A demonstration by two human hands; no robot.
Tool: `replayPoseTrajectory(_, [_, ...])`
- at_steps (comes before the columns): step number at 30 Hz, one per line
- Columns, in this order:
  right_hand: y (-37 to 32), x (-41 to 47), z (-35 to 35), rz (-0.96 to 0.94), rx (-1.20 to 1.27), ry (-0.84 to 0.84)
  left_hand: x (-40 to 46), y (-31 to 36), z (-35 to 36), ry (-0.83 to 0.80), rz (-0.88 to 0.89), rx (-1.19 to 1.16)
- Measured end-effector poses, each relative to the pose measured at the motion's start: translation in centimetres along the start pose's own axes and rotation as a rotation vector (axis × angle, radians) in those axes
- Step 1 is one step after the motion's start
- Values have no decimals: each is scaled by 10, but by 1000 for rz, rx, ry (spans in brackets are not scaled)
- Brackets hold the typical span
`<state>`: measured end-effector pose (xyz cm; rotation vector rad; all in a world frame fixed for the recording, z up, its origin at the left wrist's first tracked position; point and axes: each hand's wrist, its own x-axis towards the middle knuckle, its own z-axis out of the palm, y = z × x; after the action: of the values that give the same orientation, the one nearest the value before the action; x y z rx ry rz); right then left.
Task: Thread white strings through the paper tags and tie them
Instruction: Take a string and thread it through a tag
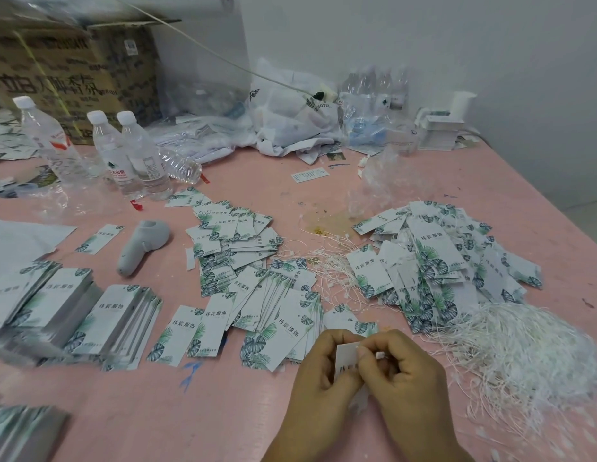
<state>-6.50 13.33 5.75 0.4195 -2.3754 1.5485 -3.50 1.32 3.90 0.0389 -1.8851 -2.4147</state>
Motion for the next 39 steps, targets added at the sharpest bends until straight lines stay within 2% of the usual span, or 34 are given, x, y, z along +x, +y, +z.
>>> replayPoseTrajectory(4, [5, 0, -4, 19, 34, 8, 2, 5, -3, -2, -130, -343])
replayPoseTrajectory(6, [5, 0, -4, 32, 58, -5, 4, 6, -4, 22, -149, -414])
replayPoseTrajectory(12, [1, 1, -3, 47, 121, 17, 7, 0, -3, 103, -133, -375])
replayPoseTrajectory(18, [2, -1, -4, 44, 103, -26, 6, 1, -4, 177, -37, -182])
replayPoseTrajectory(30, [-1, -1, -3, -2, 91, -34, -1, 6, 3, 194, 58, 24])
replayPoseTrajectory(34, [-3, 1, -6, 62, 196, -92, 0, 10, 3, 255, -33, -99])
replayPoseTrajectory(37, [1, 4, -15, 204, 354, -58, 3, 12, -5, 318, -54, -184])
replayPoseTrajectory(39, [4, 6, -19, 227, 403, -18, 5, 15, -9, 346, -60, -307])
